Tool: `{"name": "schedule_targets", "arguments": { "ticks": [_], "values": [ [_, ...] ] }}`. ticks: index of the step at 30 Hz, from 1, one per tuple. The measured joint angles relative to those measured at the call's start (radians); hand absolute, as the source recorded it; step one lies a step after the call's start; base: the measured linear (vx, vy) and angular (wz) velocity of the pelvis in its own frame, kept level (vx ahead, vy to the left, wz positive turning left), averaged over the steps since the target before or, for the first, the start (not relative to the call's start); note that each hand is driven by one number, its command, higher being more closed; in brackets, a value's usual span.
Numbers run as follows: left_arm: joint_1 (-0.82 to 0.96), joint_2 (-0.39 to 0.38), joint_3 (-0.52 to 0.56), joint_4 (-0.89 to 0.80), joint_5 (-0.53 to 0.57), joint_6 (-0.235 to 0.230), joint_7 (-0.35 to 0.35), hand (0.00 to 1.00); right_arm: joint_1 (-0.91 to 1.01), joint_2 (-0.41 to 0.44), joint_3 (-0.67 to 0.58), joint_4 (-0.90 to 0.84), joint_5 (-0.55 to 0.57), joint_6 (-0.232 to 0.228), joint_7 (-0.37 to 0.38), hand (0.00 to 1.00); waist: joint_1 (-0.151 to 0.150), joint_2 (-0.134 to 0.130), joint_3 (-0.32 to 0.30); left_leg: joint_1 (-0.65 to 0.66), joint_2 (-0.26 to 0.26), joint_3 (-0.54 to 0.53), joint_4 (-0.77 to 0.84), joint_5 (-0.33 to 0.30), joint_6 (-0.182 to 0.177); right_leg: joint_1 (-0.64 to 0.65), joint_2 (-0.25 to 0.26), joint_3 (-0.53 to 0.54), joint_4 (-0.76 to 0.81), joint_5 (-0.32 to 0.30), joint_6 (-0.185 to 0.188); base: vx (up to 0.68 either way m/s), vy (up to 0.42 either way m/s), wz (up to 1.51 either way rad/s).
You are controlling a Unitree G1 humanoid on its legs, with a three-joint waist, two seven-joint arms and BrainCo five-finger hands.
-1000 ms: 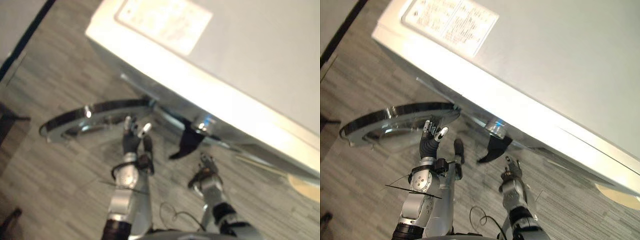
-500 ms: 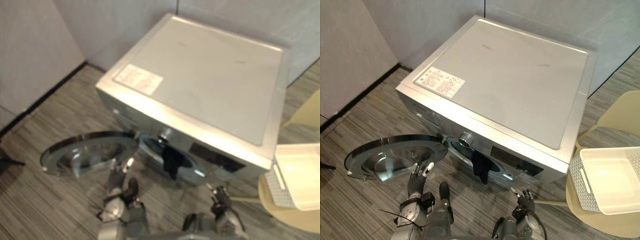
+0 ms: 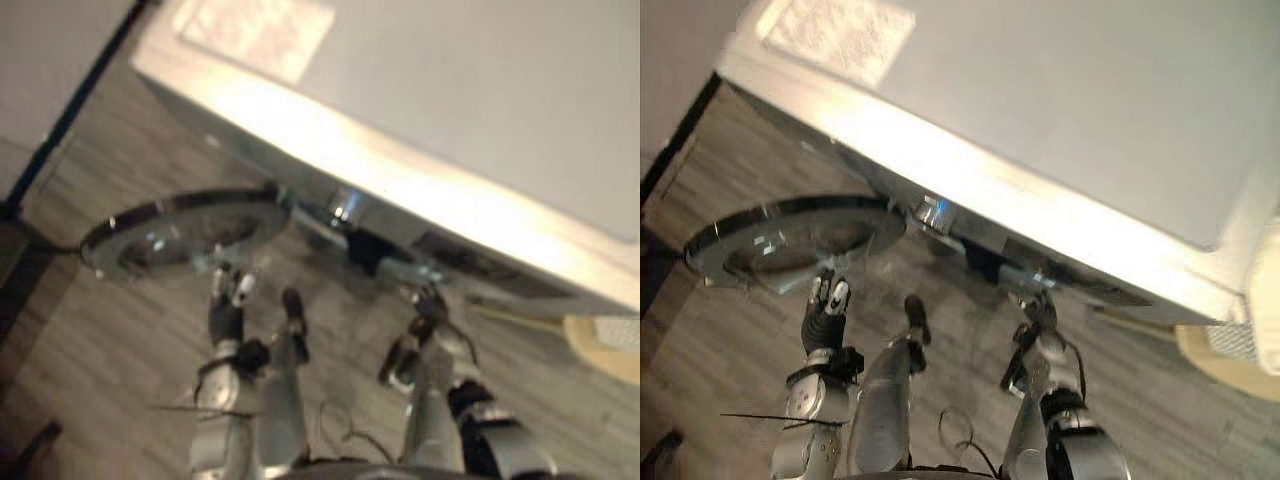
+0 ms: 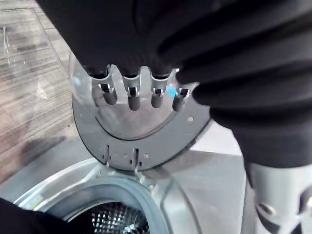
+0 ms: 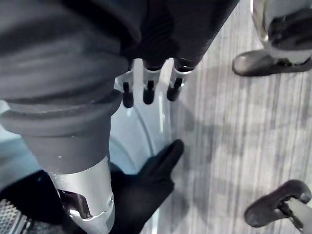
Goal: Pick up the laundry basket with both hands and put the clothes into the washing machine.
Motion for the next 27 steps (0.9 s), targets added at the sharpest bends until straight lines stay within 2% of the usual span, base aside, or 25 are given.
{"name": "schedule_targets", "arguments": {
  "ticks": [1,3,4,8,13,19,20,24,27],
  "values": [
    [-0.013,0.000,0.000,-0.008,-0.010,-0.008,0.006,0.00,-0.023,-0.009,-0.010,0.000,0.006,-0.002,-0.008,0.00,0.001,0.003,0.002,-0.047,-0.001,0.000,0.021,0.000,0.003,-0.045,-0.013,0.003,0.025,-0.006,0.001,-0.09,0.035,0.47],
    [-0.070,0.000,0.005,-0.026,-0.047,-0.020,0.012,0.00,-0.126,-0.045,-0.037,0.001,0.018,-0.006,-0.036,0.00,0.004,0.009,0.066,-0.152,-0.002,-0.013,0.081,0.007,0.024,-0.135,-0.043,0.009,0.088,-0.014,0.007,-0.03,0.004,0.34],
    [-0.074,0.000,0.003,-0.031,-0.055,-0.020,0.012,0.00,-0.144,-0.052,-0.048,0.003,0.019,-0.006,-0.040,0.00,0.005,0.009,0.075,-0.176,-0.001,-0.016,0.097,0.005,0.027,-0.153,-0.047,0.008,0.097,-0.014,0.007,-0.01,0.009,0.20],
    [-0.094,-0.009,-0.024,-0.067,-0.126,-0.027,0.012,0.00,-0.217,-0.104,-0.046,0.030,0.035,-0.006,-0.061,0.00,0.028,0.010,0.077,-0.326,-0.003,-0.025,0.169,-0.009,0.048,-0.285,-0.073,0.017,0.150,-0.014,0.008,-0.01,0.038,0.09],
    [-0.096,-0.007,-0.058,-0.118,-0.194,-0.042,0.007,0.00,-0.321,-0.185,0.050,0.117,0.000,0.012,-0.064,0.00,0.030,0.012,0.078,-0.450,-0.024,-0.064,0.245,-0.017,0.057,-0.381,-0.113,0.018,0.240,-0.042,0.010,-0.06,0.003,0.25],
    [-0.087,-0.004,-0.089,-0.120,-0.250,-0.042,0.008,0.00,-0.410,-0.325,0.150,0.182,0.012,0.026,-0.079,0.00,0.039,0.015,0.079,-0.591,-0.070,-0.091,0.290,-0.027,0.061,-0.503,-0.183,0.018,0.353,-0.085,0.024,-0.10,-0.004,0.36],
    [-0.087,-0.004,-0.095,-0.120,-0.261,-0.042,0.008,0.00,-0.432,-0.362,0.171,0.182,0.017,0.026,-0.078,0.00,0.052,0.018,0.080,-0.623,-0.076,-0.087,0.290,-0.025,0.059,-0.535,-0.197,0.015,0.366,-0.085,0.024,-0.12,0.003,0.38],
    [-0.086,-0.003,-0.118,-0.121,-0.276,-0.042,0.008,0.00,-0.502,-0.393,0.194,0.187,0.039,0.028,-0.079,0.00,0.075,0.028,0.082,-0.680,-0.096,-0.091,0.286,-0.016,0.055,-0.586,-0.222,0.005,0.394,-0.085,0.022,-0.08,0.006,0.29],
    [-0.086,-0.002,-0.121,-0.122,-0.280,-0.045,0.008,0.00,-0.573,-0.399,0.205,0.199,0.114,0.025,-0.079,0.00,0.086,0.039,0.081,-0.712,-0.122,-0.096,0.280,0.003,0.052,-0.612,-0.251,-0.001,0.414,-0.084,0.019,-0.10,0.021,0.28]
  ]
}}
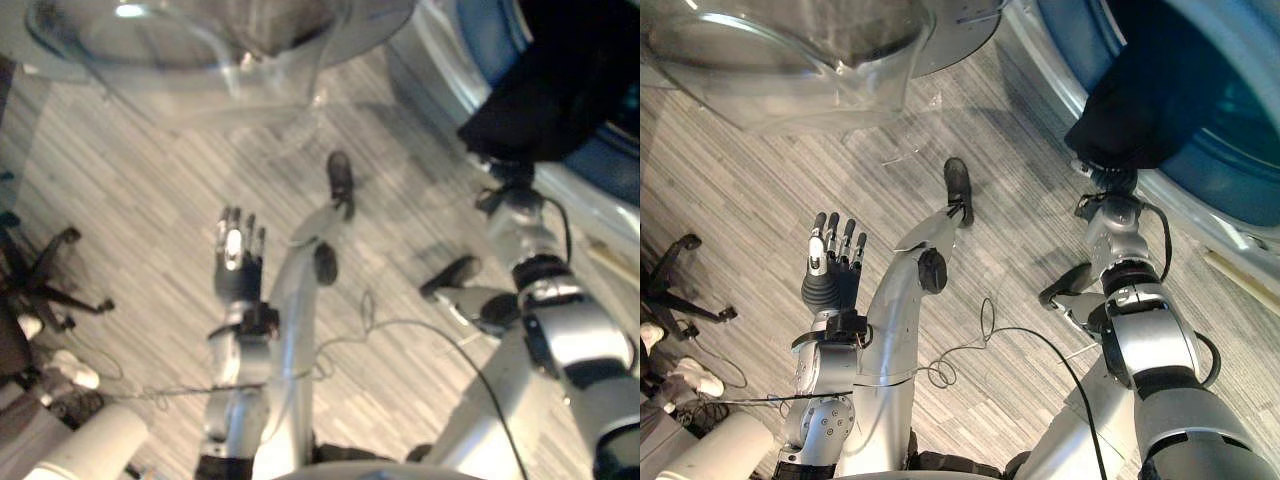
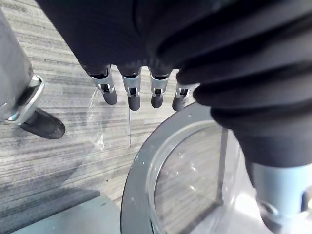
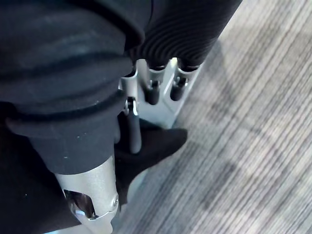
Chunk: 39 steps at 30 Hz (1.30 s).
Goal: Pick up the laundry basket with both hands and put the clothes into the washing machine.
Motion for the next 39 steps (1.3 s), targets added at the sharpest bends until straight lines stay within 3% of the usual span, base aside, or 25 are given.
{"name": "schedule_targets", "arguments": {
  "ticks": [2,5,8,9,15,20,22,23,24,26,28,29,30,31,32,34,39],
  "values": [
    [0.000,0.001,-0.011,-0.005,-0.002,-0.007,0.000,0.00,-0.047,0.000,0.003,0.000,0.070,-0.016,0.000,0.00,0.004,0.009,0.000,-0.016,-0.015,-0.002,-0.016,0.012,0.001,-0.011,-0.016,-0.011,0.003,0.000,0.000,-0.09,0.030,0.29],
    [0.000,0.005,-0.050,-0.016,-0.008,-0.012,0.000,0.00,-0.108,0.001,-0.038,-0.004,0.206,-0.048,-0.003,0.00,0.034,0.019,0.001,-0.032,-0.024,0.004,-0.025,0.021,0.004,-0.029,-0.032,-0.015,0.013,0.000,0.000,-0.09,0.039,0.18],
    [-0.001,0.005,-0.068,-0.032,-0.010,-0.015,0.000,0.00,-0.140,0.015,-0.120,-0.063,0.314,-0.073,-0.057,0.00,0.055,0.031,-0.001,-0.051,-0.036,0.000,-0.033,0.036,0.009,-0.048,-0.044,-0.015,0.024,0.000,0.000,-0.11,0.056,0.13],
    [-0.001,0.005,-0.068,-0.032,-0.011,-0.015,0.001,0.00,-0.140,0.024,-0.156,-0.086,0.330,-0.075,-0.077,1.00,0.054,0.031,-0.001,-0.052,-0.040,0.001,-0.041,0.047,0.009,-0.050,-0.049,-0.018,0.027,0.000,0.000,-0.11,0.057,0.16],
    [-0.003,0.007,-0.096,-0.040,-0.062,-0.017,-0.001,0.00,-0.140,0.095,-0.350,-0.212,0.397,-0.102,-0.163,1.00,0.060,0.032,-0.002,-0.035,-0.052,0.003,-0.118,0.123,0.012,-0.054,-0.056,-0.039,0.027,0.010,-0.018,-0.16,0.075,0.09],
    [-0.004,0.007,-0.113,-0.039,-0.076,-0.019,0.000,0.00,-0.138,0.186,-0.456,-0.314,0.502,-0.188,-0.177,1.00,0.064,0.032,-0.002,0.039,-0.051,0.021,-0.227,0.127,0.007,-0.029,-0.041,-0.047,-0.013,0.032,-0.031,-0.17,0.072,-0.02],
    [-0.004,0.007,-0.113,-0.038,-0.075,-0.018,-0.002,0.00,-0.122,0.245,-0.471,-0.389,0.553,-0.235,-0.177,1.00,0.064,0.032,-0.002,0.093,-0.045,0.038,-0.302,0.126,0.006,-0.005,-0.015,-0.049,-0.057,0.057,-0.031,-0.17,0.057,-0.21],
    [-0.007,0.007,-0.114,-0.033,-0.075,-0.018,-0.002,0.00,-0.085,0.291,-0.470,-0.497,0.560,-0.294,-0.172,1.00,0.065,0.034,-0.001,0.120,-0.033,0.051,-0.336,0.107,-0.018,0.018,0.004,-0.058,-0.095,0.073,-0.037,-0.17,0.060,-0.23],
    [-0.013,0.010,-0.117,-0.023,-0.075,-0.018,-0.003,0.00,-0.060,0.305,-0.469,-0.575,0.560,-0.316,-0.171,1.00,0.061,0.035,-0.001,0.124,-0.031,0.051,-0.318,0.093,-0.031,0.035,0.001,-0.064,-0.114,0.080,-0.045,-0.16,0.066,-0.29],
    [-0.019,0.005,-0.123,0.032,-0.074,-0.016,-0.004,0.00,0.017,0.350,-0.425,-0.649,0.573,-0.330,-0.187,1.00,0.053,0.044,-0.002,0.179,-0.007,0.047,-0.282,0.112,-0.003,0.106,0.029,-0.069,-0.163,0.106,-0.020,-0.16,0.076,-0.39],
    [-0.024,0.004,-0.139,0.045,-0.073,-0.015,-0.004,0.00,0.089,0.375,-0.418,-0.780,0.538,-0.392,-0.180,1.00,0.047,0.045,-0.002,0.251,-0.010,0.077,-0.355,0.105,-0.013,0.163,0.051,-0.072,-0.240,0.141,-0.008,-0.13,0.086,-0.21],
    [-0.033,0.010,-0.145,0.049,-0.072,-0.015,-0.004,0.00,0.090,0.368,-0.432,-0.896,0.504,-0.441,-0.161,1.00,0.028,0.043,-0.001,0.276,-0.013,0.096,-0.362,0.054,-0.072,0.201,0.058,-0.079,-0.312,0.175,-0.011,-0.10,0.079,-0.14],
    [-0.035,0.010,-0.147,0.065,-0.073,-0.014,-0.008,0.00,0.103,0.341,-0.439,-1.005,0.464,-0.478,-0.129,1.00,0.023,0.037,0.000,0.297,-0.005,0.041,-0.241,0.083,0.001,0.239,0.061,-0.067,-0.347,0.191,0.010,-0.04,0.037,-0.34],
    [-0.034,0.009,-0.147,0.078,-0.073,-0.013,-0.012,0.00,0.110,0.319,-0.436,-1.063,0.437,-0.496,-0.107,1.00,0.010,0.041,-0.003,0.351,-0.004,0.057,-0.268,0.080,0.056,0.277,0.072,-0.066,-0.386,0.216,0.030,0.00,0.011,-0.50],
    [-0.032,0.007,-0.141,0.078,-0.073,-0.014,-0.017,0.00,0.109,0.310,-0.439,-1.078,0.436,-0.499,-0.118,1.00,-0.002,0.039,-0.003,0.382,-0.002,0.070,-0.292,0.077,0.057,0.304,0.080,-0.065,-0.424,0.241,0.030,0.01,0.033,-0.61],
    [-0.037,0.006,-0.152,0.069,-0.074,-0.016,-0.026,0.00,0.171,0.335,-0.447,-1.029,0.439,-0.488,-0.125,1.00,0.004,0.033,-0.006,0.469,-0.010,0.107,-0.368,0.073,0.061,0.373,0.098,-0.067,-0.525,0.295,0.047,-0.01,0.083,-0.45],
    [-0.033,0.007,-0.160,0.067,-0.074,-0.015,-0.043,0.00,0.161,0.350,-0.498,-1.034,0.436,-0.510,-0.156,1.00,0.004,0.032,-0.007,0.513,-0.022,0.126,-0.428,0.092,0.037,0.418,0.099,-0.093,-0.584,0.342,0.043,0.01,0.006,0.03]
  ]
}}
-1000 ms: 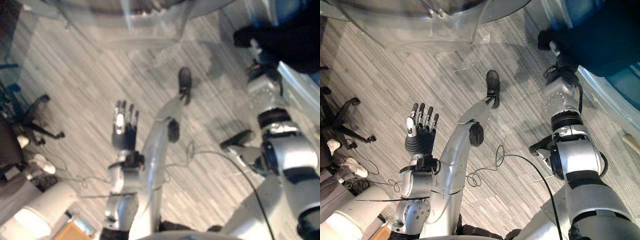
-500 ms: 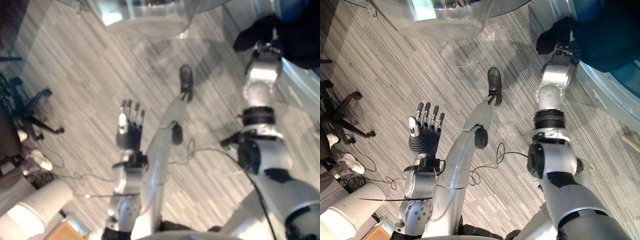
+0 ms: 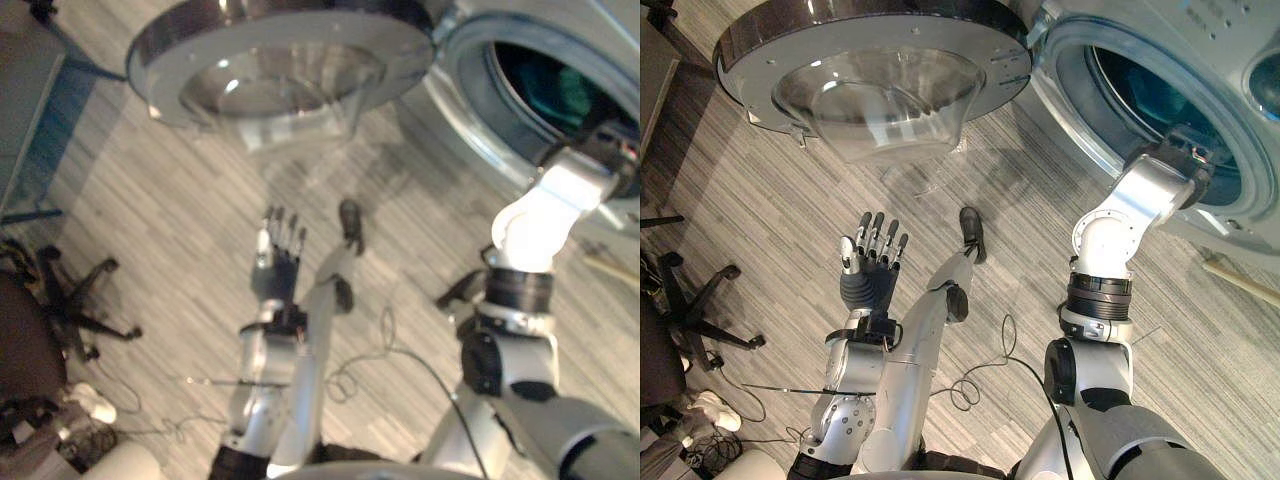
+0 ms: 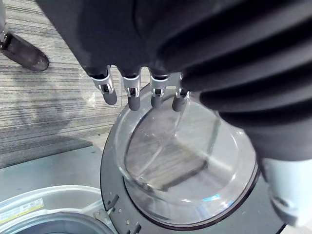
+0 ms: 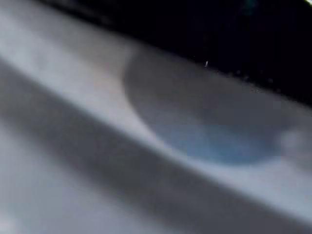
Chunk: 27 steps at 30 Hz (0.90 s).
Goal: Pick up the laundry basket with both hands and put the clothes into the washing machine.
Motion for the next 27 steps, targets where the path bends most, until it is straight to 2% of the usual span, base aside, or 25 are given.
{"name": "schedule_targets", "arguments": {
  "ticks": [1,2,4,6,8,11,12,13,14,15,17,18,20,22,23,25,26,27],
  "values": [
    [0.000,0.000,-0.001,0.000,0.000,0.000,0.000,0.00,-0.012,0.006,-0.004,0.000,0.000,-0.015,-0.007,1.00,0.000,0.000,0.000,0.001,0.000,0.001,-0.005,0.004,0.001,0.001,0.001,-0.004,-0.004,0.003,0.000,0.00,0.000,0.00],
    [0.000,-0.001,-0.003,0.001,0.000,0.000,0.000,0.00,-0.020,0.015,-0.007,0.000,-0.002,-0.026,-0.013,0.00,0.000,0.000,0.000,0.003,0.000,0.002,-0.011,0.011,0.009,0.001,0.001,-0.005,-0.008,0.004,0.001,0.00,-0.041,-0.01],
    [0.005,-0.002,-0.028,0.006,0.000,0.000,-0.002,0.00,-0.030,0.027,-0.009,0.001,-0.012,-0.058,-0.035,0.00,-0.001,0.000,0.000,0.018,-0.011,0.002,-0.055,0.030,0.003,0.001,0.000,-0.009,-0.015,0.005,0.002,-0.02,-0.033,0.04],
    [0.020,0.000,-0.039,0.012,0.000,0.000,-0.004,0.00,-0.047,0.027,-0.022,0.028,-0.049,-0.064,-0.048,0.00,-0.005,0.001,-0.001,0.025,-0.018,-0.001,-0.086,0.044,-0.008,0.001,-0.001,-0.016,-0.019,0.007,0.002,-0.05,-0.010,0.08],
    [0.032,0.000,-0.039,0.034,0.000,0.000,-0.006,0.00,-0.071,0.025,-0.044,0.077,-0.088,-0.049,-0.063,0.00,-0.008,0.002,-0.001,0.036,-0.027,-0.010,-0.121,0.057,-0.026,0.003,-0.005,-0.024,-0.019,0.007,0.001,-0.07,0.003,0.12],
    [0.057,0.000,-0.036,0.039,0.000,0.000,-0.005,0.00,-0.109,-0.030,-0.047,0.245,-0.121,0.018,-0.056,0.00,-0.017,0.002,-0.009,0.055,-0.033,-0.010,-0.164,0.051,-0.029,0.011,-0.004,-0.033,-0.021,0.004,-0.001,-0.09,0.017,0.09],
    [0.060,0.000,-0.037,0.040,0.000,0.000,-0.003,0.00,-0.109,-0.030,-0.040,0.274,-0.121,0.032,-0.055,0.00,-0.017,0.002,-0.013,0.054,-0.033,-0.009,-0.167,0.036,-0.049,0.011,-0.002,-0.034,-0.027,0.005,-0.001,-0.10,0.026,0.10],
    [0.058,0.010,-0.034,0.043,0.000,0.000,-0.001,0.00,-0.100,-0.038,-0.040,0.324,-0.120,0.061,-0.051,0.00,-0.026,-0.007,-0.020,0.041,-0.037,0.004,-0.152,0.002,-0.091,0.009,-0.011,-0.034,-0.054,0.009,-0.003,-0.07,0.017,0.12],
    [0.059,0.009,-0.030,0.051,0.001,-0.001,-0.001,0.00,-0.071,-0.031,-0.029,0.380,-0.119,0.096,-0.035,0.00,-0.029,-0.016,-0.028,0.017,-0.029,-0.027,-0.030,0.013,-0.062,0.005,-0.018,-0.034,-0.072,0.014,0.005,0.00,-0.003,-0.16],
    [0.063,0.003,-0.029,0.060,0.001,0.000,0.001,0.00,-0.011,-0.004,0.007,0.413,-0.121,0.122,-0.016,0.00,-0.028,-0.013,-0.035,0.032,-0.023,-0.038,-0.024,-0.016,-0.012,0.014,-0.003,-0.031,-0.094,0.034,0.010,0.02,-0.004,-0.27],
    [0.056,-0.002,-0.015,0.064,0.001,-0.001,0.001,0.00,0.085,0.050,0.025,0.458,-0.122,0.152,0.012,0.00,-0.038,-0.015,-0.042,0.031,-0.022,-0.037,-0.015,-0.024,-0.003,0.031,0.006,-0.034,-0.127,0.074,0.008,0.03,0.013,-0.19],
    [0.053,-0.002,-0.009,0.064,0.001,-0.001,0.001,0.00,0.175,0.084,0.046,0.502,-0.123,0.183,0.034,0.00,-0.040,-0.017,-0.045,0.032,-0.017,-0.036,-0.003,-0.031,0.006,0.038,0.013,-0.033,-0.139,0.081,0.009,0.02,0.018,-0.08],
    [0.050,-0.002,0.011,0.071,0.001,-0.001,0.000,0.00,0.316,0.144,0.088,0.544,-0.151,0.241,0.075,0.00,-0.041,-0.017,-0.045,0.032,-0.004,-0.036,0.039,-0.056,0.009,0.057,0.020,-0.033,-0.142,0.087,0.007,0.02,-0.007,-0.12],
    [0.048,-0.002,0.057,0.094,0.008,0.001,-0.002,0.00,0.490,0.221,0.140,0.585,-0.202,0.303,0.132,0.00,-0.064,-0.024,-0.048,0.052,0.032,-0.030,0.138,-0.121,0.004,0.106,0.036,-0.025,-0.137,0.088,0.001,0.01,-0.066,-0.30],
    [0.048,-0.003,0.064,0.105,0.010,0.001,-0.002,0.00,0.533,0.234,0.149,0.592,-0.210,0.312,0.146,0.00,-0.067,-0.028,-0.050,0.063,0.044,-0.023,0.162,-0.138,0.004,0.120,0.043,-0.016,-0.138,0.087,0.001,0.01,-0.070,-0.49],
    [0.053,-0.001,0.090,0.133,0.038,0.006,-0.006,0.00,0.657,0.220,0.187,0.646,-0.307,0.373,0.205,0.00,-0.074,-0.049,-0.060,0.132,0.092,0.011,0.258,-0.216,-0.004,0.184,0.071,0.035,-0.138,0.081,-0.004,0.01,-0.076,-0.67],
    [0.057,0.000,0.098,0.136,0.043,0.006,-0.012,0.00,0.690,0.217,0.188,0.641,-0.331,0.378,0.213,0.00,-0.078,-0.057,-0.064,0.148,0.106,0.015,0.284,-0.242,-0.012,0.199,0.076,0.048,-0.129,0.074,-0.002,0.00,-0.102,-0.60],
    [0.063,-0.001,0.124,0.155,0.053,0.006,-0.025,0.00,0.753,0.214,0.189,0.640,-0.379,0.391,0.236,0.00,-0.096,-0.073,-0.071,0.193,0.124,0.018,0.336,-0.286,-0.012,0.242,0.084,0.068,-0.100,0.044,0.006,0.01,-0.105,-0.40]
  ]
}}
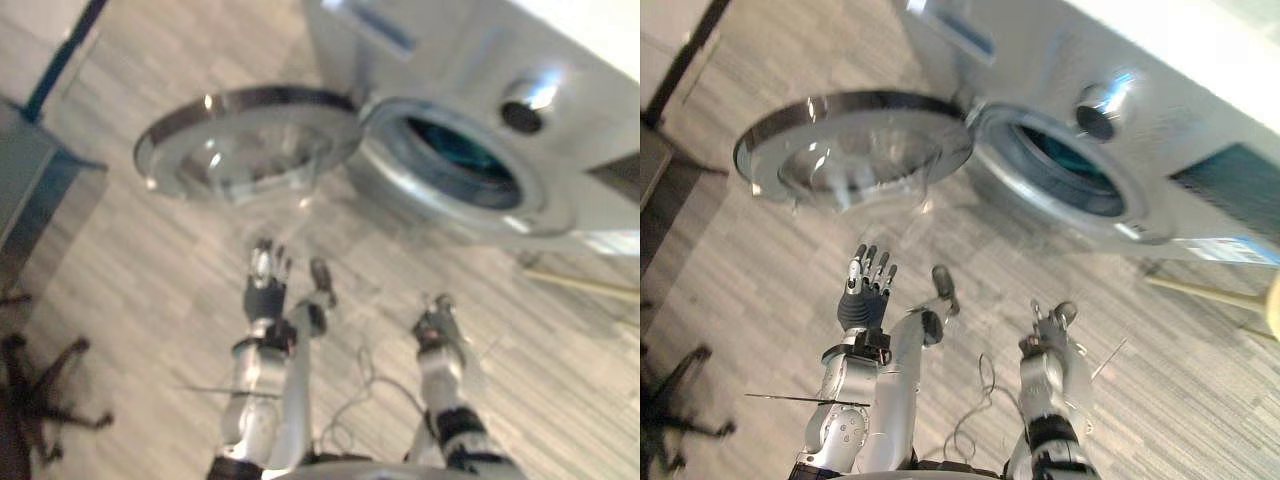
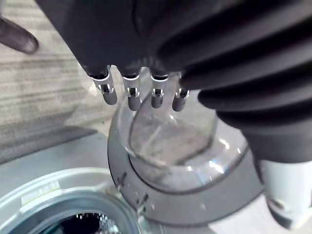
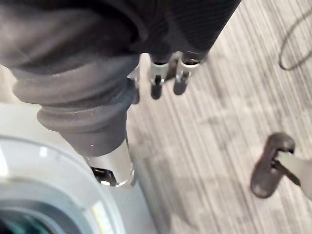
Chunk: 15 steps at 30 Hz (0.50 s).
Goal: Pick up the laundry basket with both hands and put the clothes into the washing machine.
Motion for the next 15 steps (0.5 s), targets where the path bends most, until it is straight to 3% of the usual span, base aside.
{"name": "schedule_targets", "arguments": {
  "ticks": [1,2,3,4,5,7,8,10,11,12,14,15],
  "values": [
    [0.000,-0.001,0.032,0.031,0.017,0.000,-0.004,0.00,0.044,-0.006,0.023,-0.008,-0.053,0.017,0.042,0.00,-0.018,-0.021,-0.006,0.051,0.011,0.000,0.023,-0.025,0.006,0.044,0.005,0.013,0.024,-0.033,0.007,0.02,-0.123,-0.30],
    [0.001,-0.004,0.048,0.045,0.026,0.002,-0.007,0.00,0.059,-0.010,0.039,-0.022,-0.090,0.026,0.057,0.00,-0.023,-0.029,-0.011,0.074,0.023,0.002,0.030,-0.032,0.016,0.058,0.013,0.027,0.066,-0.058,-0.014,0.03,-0.197,-0.02],
    [0.002,0.000,0.076,0.067,0.035,0.008,-0.018,0.00,0.091,-0.003,0.064,-0.028,-0.134,0.034,0.079,0.00,-0.026,-0.046,-0.020,0.114,0.041,-0.007,0.055,-0.042,0.024,0.076,0.026,0.074,0.260,-0.117,-0.038,0.02,-0.224,0.15],
    [0.006,0.000,0.089,0.077,0.046,0.010,-0.020,0.00,0.102,-0.004,0.076,-0.025,-0.157,0.040,0.089,0.00,-0.023,-0.061,-0.028,0.137,0.042,-0.013,0.057,-0.042,0.023,0.094,0.037,0.096,0.348,-0.143,-0.039,0.02,-0.346,0.35],
    [0.049,0.000,0.126,0.078,0.062,0.014,-0.021,0.00,0.124,-0.007,0.094,0.010,-0.207,0.065,0.117,0.00,-0.014,-0.103,-0.061,0.184,0.042,-0.027,0.062,-0.039,0.011,0.160,0.065,0.127,0.413,-0.185,-0.031,0.02,-0.369,0.29],
    [0.106,-0.013,0.169,0.088,0.065,0.023,-0.017,0.00,0.150,-0.020,0.101,0.030,-0.255,0.078,0.125,0.00,-0.009,-0.097,-0.106,0.221,0.056,-0.053,0.026,-0.019,-0.029,0.238,0.132,0.127,0.324,-0.209,0.002,-0.01,-0.349,-0.01],
    [0.142,-0.018,0.179,0.118,0.076,0.027,-0.015,0.00,0.183,-0.038,0.098,0.043,-0.286,0.092,0.128,0.00,0.014,-0.110,-0.167,0.254,0.077,-0.021,-0.049,0.024,-0.038,0.295,0.166,0.117,0.233,-0.274,-0.011,-0.01,-0.241,-0.29],
    [0.155,-0.017,0.204,0.145,0.102,0.040,-0.011,0.00,0.217,-0.046,0.100,0.050,-0.334,0.104,0.142,0.00,0.037,-0.143,-0.203,0.288,0.067,-0.004,-0.089,0.064,-0.052,0.379,0.179,0.104,0.137,-0.338,-0.007,0.01,-0.206,-0.19],
    [0.155,-0.017,0.211,0.173,0.106,0.049,0.002,0.00,0.212,-0.068,0.101,0.061,-0.361,0.113,0.145,0.00,0.036,-0.129,-0.210,0.296,0.073,-0.016,-0.104,0.089,-0.062,0.408,0.202,0.082,0.101,-0.355,-0.036,-0.04,-0.189,0.12],
    [0.160,-0.017,0.221,0.184,0.106,0.062,0.010,0.00,0.217,-0.081,0.101,0.062,-0.374,0.120,0.144,0.00,0.023,-0.116,-0.220,0.316,0.070,-0.035,-0.154,0.133,-0.072,0.416,0.208,0.062,0.091,-0.354,-0.039,-0.10,-0.199,0.19],
    [0.169,-0.018,0.221,0.196,0.106,0.065,0.027,0.00,0.221,-0.097,0.094,0.085,-0.394,0.132,0.142,0.00,0.024,-0.111,-0.236,0.368,0.046,-0.044,-0.268,0.208,-0.097,0.430,0.209,0.055,0.069,-0.341,-0.061,-0.09,-0.131,0.19],
    [0.172,-0.018,0.218,0.197,0.110,0.066,0.027,0.00,0.229,-0.105,0.076,0.105,-0.415,0.140,0.140,0.00,0.016,-0.108,-0.247,0.388,0.033,-0.077,-0.298,0.215,-0.111,0.446,0.210,0.028,0.034,-0.319,-0.080,-0.07,-0.089,0.33]
  ]
}}
